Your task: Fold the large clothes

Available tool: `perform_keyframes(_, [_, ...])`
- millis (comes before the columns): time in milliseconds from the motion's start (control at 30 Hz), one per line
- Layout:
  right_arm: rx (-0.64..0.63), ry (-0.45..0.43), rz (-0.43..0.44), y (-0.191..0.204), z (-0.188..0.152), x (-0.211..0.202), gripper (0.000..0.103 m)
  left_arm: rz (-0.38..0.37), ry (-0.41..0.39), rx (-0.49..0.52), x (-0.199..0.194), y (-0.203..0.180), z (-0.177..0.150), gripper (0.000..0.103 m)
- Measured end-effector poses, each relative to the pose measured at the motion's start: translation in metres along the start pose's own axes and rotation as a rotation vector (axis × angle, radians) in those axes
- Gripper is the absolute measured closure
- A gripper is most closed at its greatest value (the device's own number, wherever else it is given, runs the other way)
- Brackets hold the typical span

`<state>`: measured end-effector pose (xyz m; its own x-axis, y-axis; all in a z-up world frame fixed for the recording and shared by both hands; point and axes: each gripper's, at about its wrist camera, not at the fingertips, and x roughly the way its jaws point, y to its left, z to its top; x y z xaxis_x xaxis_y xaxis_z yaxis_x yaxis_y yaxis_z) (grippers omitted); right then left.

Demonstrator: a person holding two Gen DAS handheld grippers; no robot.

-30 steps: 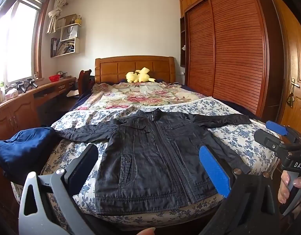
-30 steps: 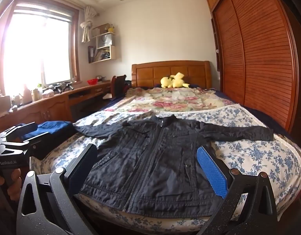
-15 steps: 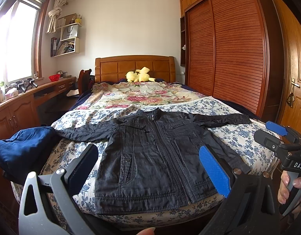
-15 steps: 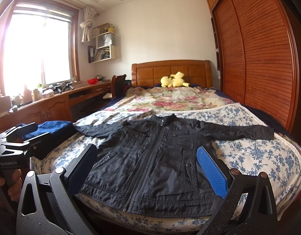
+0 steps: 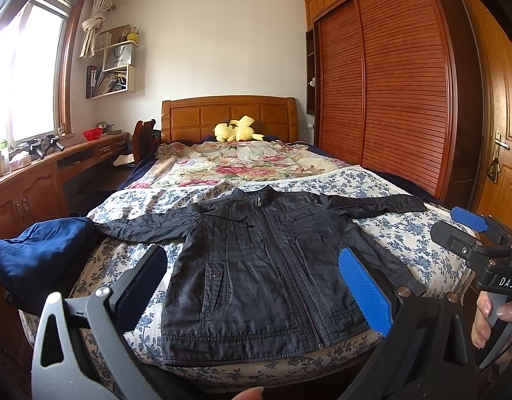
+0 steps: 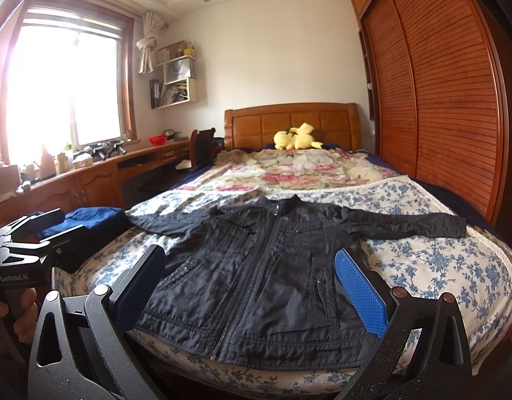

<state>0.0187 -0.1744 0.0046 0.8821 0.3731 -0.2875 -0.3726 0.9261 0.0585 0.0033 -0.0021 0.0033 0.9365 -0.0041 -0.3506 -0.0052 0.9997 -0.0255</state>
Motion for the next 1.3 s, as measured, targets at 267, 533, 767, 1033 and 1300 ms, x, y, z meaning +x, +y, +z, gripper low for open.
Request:
perform_keyframes(267, [0.003, 0.002, 0.003, 0.001, 0.001, 0.000, 0.000, -0.002, -0.007, -0.009, -0.005, -0.001, 0.002, 0.000])
perform_keyframes(533, [0.002, 0.010, 0.005, 0.006, 0.000, 0.003, 0.000, 0.002, 0.003, -0.014, 0.000, 0.001, 0.000, 0.000])
perform_keyframes(767, [-0.022, 0.023, 0.009, 0.012, -0.008, 0.018, 0.000, 0.033, 0.095, -0.019, 0.022, 0.014, -0.012, 0.000])
perform_keyframes(1033, [-0.038, 0.048, 0.041, 0.010, -0.012, 0.057, 0.000, 0.067, 0.133, -0.047, 0.055, 0.035, -0.024, 0.000])
perform_keyframes(1300, [-0.028, 0.081, 0.085, 0.006, -0.018, 0.114, 0.000, 0.124, 0.181, -0.052, 0.093, 0.063, -0.039, 0.000])
